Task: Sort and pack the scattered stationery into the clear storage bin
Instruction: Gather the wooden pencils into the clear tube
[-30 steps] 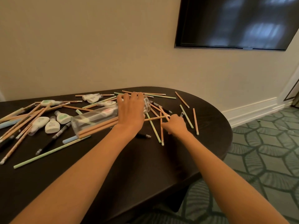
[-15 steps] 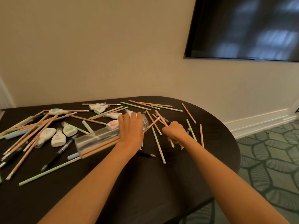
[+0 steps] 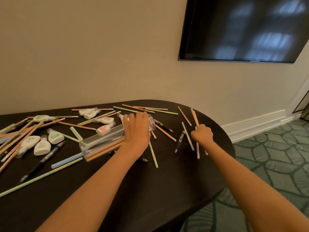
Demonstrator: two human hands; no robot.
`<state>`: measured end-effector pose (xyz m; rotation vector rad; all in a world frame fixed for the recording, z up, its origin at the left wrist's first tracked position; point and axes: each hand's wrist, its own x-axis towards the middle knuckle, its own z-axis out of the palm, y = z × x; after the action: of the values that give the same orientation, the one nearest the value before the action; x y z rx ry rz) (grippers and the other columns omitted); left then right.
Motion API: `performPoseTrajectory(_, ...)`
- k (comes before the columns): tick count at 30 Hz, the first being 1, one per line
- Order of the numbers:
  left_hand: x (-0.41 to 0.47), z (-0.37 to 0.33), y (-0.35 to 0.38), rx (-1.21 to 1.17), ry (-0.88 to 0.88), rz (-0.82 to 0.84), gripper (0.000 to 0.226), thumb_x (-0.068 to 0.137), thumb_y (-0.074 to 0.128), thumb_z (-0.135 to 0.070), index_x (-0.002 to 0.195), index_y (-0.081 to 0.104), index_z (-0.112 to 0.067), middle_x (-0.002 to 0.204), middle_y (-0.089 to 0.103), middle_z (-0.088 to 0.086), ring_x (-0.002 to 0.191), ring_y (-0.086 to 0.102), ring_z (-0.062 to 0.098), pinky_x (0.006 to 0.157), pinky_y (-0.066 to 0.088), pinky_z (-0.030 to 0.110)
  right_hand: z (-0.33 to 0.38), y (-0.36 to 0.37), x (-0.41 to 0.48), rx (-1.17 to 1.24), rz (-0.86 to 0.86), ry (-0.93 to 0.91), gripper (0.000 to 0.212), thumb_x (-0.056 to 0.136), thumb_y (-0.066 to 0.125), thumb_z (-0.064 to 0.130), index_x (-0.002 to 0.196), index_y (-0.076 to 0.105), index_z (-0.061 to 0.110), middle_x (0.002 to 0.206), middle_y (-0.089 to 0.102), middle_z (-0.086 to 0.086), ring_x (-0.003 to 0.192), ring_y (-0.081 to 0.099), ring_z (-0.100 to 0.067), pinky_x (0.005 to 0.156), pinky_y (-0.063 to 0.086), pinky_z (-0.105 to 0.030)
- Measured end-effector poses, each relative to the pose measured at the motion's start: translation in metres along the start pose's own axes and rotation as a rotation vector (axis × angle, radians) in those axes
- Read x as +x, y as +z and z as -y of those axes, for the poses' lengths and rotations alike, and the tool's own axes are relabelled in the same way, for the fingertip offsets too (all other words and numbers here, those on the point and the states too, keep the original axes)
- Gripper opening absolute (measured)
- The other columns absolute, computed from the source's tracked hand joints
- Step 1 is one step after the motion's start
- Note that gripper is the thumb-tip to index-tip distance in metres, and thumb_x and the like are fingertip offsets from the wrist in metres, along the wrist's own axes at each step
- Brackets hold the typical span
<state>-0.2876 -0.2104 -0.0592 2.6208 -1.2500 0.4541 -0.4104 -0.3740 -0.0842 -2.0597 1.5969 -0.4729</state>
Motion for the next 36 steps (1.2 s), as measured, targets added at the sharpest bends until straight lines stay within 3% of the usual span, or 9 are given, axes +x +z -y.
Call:
performPoseTrajectory(5, 0.005, -0.010, 0.006, 0.007, 0.020, 0.016, 0.066, 0.083, 0.067, -0.029, 0.139, 0.033, -0.016, 0.139, 0.042, 0.007, 0.130, 0.037, 0.027, 0.109, 0.021, 0.041, -0.023, 0.012, 0.012, -0.031, 0.133, 0.113, 0.038, 0.089, 0.060, 0.013, 0.123, 0.049, 0.000, 0.117, 0.055, -0.017, 0.094, 0.058, -0.024, 0.080, 0.052, -0.031)
performPoseTrajectory(11, 0.002, -0.009, 0.005, 0.005, 0.034, 0.014, 0.066, 0.083, 0.066, -0.030, 0.139, 0.032, -0.016, 0.139, 0.042, 0.007, 0.130, 0.037, 0.026, 0.109, 0.021, 0.041, -0.023, 0.007, 0.007, 0.085, 0.066, 0.054, 0.035, 0.092, 0.054, 0.021, 0.120, 0.051, -0.001, 0.115, 0.058, -0.017, 0.094, 0.059, -0.024, 0.082, 0.051, -0.033)
performPoseTrajectory(14, -0.003, -0.003, 0.000, -0.005, 0.024, 0.014, 0.065, 0.084, 0.065, -0.029, 0.139, 0.032, -0.016, 0.139, 0.042, 0.007, 0.130, 0.037, 0.026, 0.109, 0.021, 0.041, -0.004, 0.006, -0.007, 0.298, 0.065, 0.003, 0.033, 0.097, 0.043, 0.021, 0.119, 0.051, -0.002, 0.097, 0.059, -0.012, 0.077, 0.056, -0.018, 0.068, 0.048, -0.029)
performPoseTrajectory(17, -0.012, 0.015, -0.009, -0.019, -0.010, 0.025, 0.065, 0.084, 0.066, -0.031, 0.138, 0.034, -0.016, 0.139, 0.042, 0.007, 0.130, 0.036, 0.027, 0.109, 0.022, 0.042, 0.026, 0.007, -0.040, 0.672, 0.242, 0.024, 0.021, 0.100, 0.040, 0.020, 0.106, 0.051, 0.004, 0.071, 0.052, -0.005, 0.057, 0.048, -0.010, 0.052, 0.043, -0.020)
performPoseTrajectory(21, -0.020, 0.042, -0.023, -0.026, -0.048, -0.016, 0.061, 0.084, 0.065, -0.029, 0.137, 0.036, -0.015, 0.138, 0.044, 0.007, 0.129, 0.038, 0.027, 0.107, 0.026, 0.041, 0.060, 0.016, -0.079, 1.115, 0.491, -0.109, 0.017, 0.099, 0.039, 0.009, 0.091, 0.054, 0.007, 0.076, 0.062, -0.010, 0.070, 0.065, -0.016, 0.075, 0.056, -0.029)
performPoseTrajectory(23, -0.031, 0.070, -0.032, -0.010, -0.088, -0.035, 0.060, 0.085, 0.065, -0.028, 0.136, 0.037, -0.015, 0.138, 0.044, 0.007, 0.128, 0.038, 0.027, 0.106, 0.027, 0.040, 0.083, 0.031, -0.105, 1.231, 0.582, -0.176, 0.015, 0.098, 0.039, 0.005, 0.093, 0.053, 0.007, 0.076, 0.064, -0.010, 0.068, 0.067, -0.015, 0.077, 0.056, -0.029)
performPoseTrajectory(30, -0.067, 0.150, -0.047, 0.032, -0.233, -0.033, 0.063, 0.084, 0.066, -0.024, 0.138, 0.035, -0.016, 0.139, 0.043, 0.008, 0.129, 0.037, 0.028, 0.105, 0.028, 0.040, 0.135, 0.101, -0.173, 1.080, 0.545, -0.437, 0.023, 0.099, 0.040, 0.011, 0.087, 0.060, 0.014, 0.094, 0.067, -0.004, 0.094, 0.066, -0.014, 0.099, 0.047, -0.034)
performPoseTrajectory(34, -0.088, 0.177, -0.044, 0.024, -0.290, -0.014, 0.066, 0.084, 0.066, -0.024, 0.140, 0.032, -0.017, 0.142, 0.040, 0.007, 0.132, 0.034, 0.027, 0.108, 0.025, 0.040, 0.133, 0.135, -0.193, 0.925, 0.571, -0.420, 0.027, 0.099, 0.040, 0.013, 0.085, 0.062, 0.018, 0.107, 0.065, -0.006, 0.110, 0.059, -0.017, 0.106, 0.037, -0.035)
performPoseTrajectory(36, -0.095, 0.184, -0.043, 0.016, -0.294, -0.017, 0.066, 0.085, 0.066, -0.024, 0.141, 0.031, -0.017, 0.143, 0.039, 0.006, 0.132, 0.034, 0.027, 0.108, 0.025, 0.040, 0.132, 0.139, -0.196, 0.855, 0.562, -0.415, 0.027, 0.099, 0.039, 0.014, 0.086, 0.062, 0.015, 0.103, 0.065, -0.006, 0.105, 0.059, -0.015, 0.103, 0.039, -0.033)
